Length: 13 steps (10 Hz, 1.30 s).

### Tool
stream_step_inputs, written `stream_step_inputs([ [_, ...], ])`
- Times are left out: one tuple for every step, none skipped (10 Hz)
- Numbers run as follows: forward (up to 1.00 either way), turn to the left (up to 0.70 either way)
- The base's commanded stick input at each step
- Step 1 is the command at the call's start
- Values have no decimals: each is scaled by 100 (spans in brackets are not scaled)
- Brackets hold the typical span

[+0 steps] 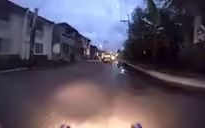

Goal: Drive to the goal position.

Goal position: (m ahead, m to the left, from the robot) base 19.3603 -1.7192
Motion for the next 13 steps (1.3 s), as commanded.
stream_step_inputs([
  [50,0],
  [50,0],
  [50,0],
  [50,0],
  [50,0],
  [50,0],
  [50,0],
  [50,0],
  [50,0],
  [50,0],
  [50,0],
  [50,0],
  [50,0],
])
